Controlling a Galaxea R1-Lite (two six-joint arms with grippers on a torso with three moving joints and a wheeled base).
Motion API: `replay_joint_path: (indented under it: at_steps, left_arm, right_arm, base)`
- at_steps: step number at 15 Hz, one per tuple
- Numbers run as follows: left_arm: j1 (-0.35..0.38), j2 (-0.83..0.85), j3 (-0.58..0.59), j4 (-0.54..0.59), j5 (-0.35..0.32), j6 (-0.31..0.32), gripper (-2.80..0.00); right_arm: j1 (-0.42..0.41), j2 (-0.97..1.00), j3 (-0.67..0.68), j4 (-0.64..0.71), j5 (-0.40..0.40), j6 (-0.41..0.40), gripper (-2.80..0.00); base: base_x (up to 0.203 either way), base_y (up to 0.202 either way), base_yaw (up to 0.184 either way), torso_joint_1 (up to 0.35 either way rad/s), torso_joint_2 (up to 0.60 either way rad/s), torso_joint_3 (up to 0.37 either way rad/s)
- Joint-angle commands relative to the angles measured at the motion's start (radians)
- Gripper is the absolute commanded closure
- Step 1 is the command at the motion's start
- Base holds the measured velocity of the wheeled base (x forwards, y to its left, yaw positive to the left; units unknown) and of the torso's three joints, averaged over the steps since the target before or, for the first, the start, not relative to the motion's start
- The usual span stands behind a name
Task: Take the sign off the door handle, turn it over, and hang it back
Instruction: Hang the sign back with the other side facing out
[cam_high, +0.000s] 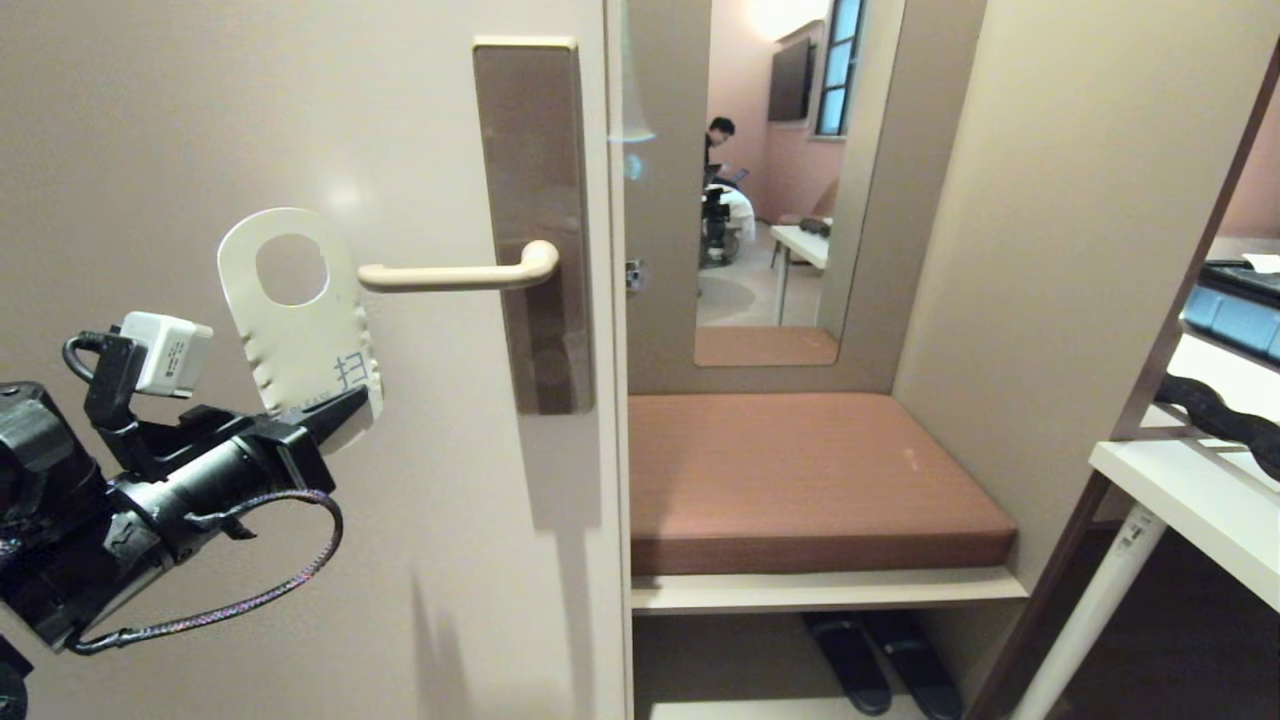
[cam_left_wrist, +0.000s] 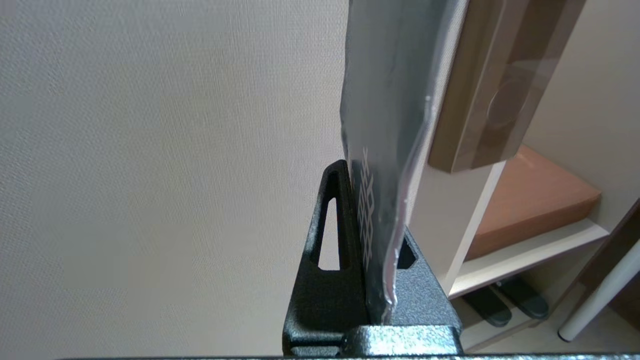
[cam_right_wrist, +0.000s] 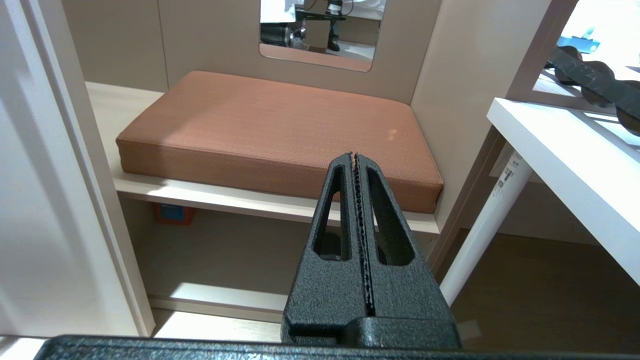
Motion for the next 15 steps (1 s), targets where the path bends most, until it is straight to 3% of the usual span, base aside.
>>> replay_joint_path:
  at_steps: [1,5,15]
  left_arm:
    - [-0.017,0.015,-0.001,-0.007,-0.001,0.000,0.00]
    - [-0.052,0.029,-0.008,-0.010,-0.001,0.011,0.00]
    - [-0.053,0.071,-0.041,-0.010,0.000,0.019,0.00]
  right_arm:
    - [0.000,0.000,0.000,0.000,0.000,-0.001,0.00]
    - [0.000,0.000,0.000,0.000,0.000,-0.001,0.00]
    - [0.000,0.000,0.000,0.000,0.000,-0.001,0.00]
  base:
    - [0.000,0.000,0.000,0.000,0.00,0.000]
    - [0.000,0.000,0.000,0.000,0.00,0.000]
    - [0.000,0.000,0.000,0.000,0.00,0.000]
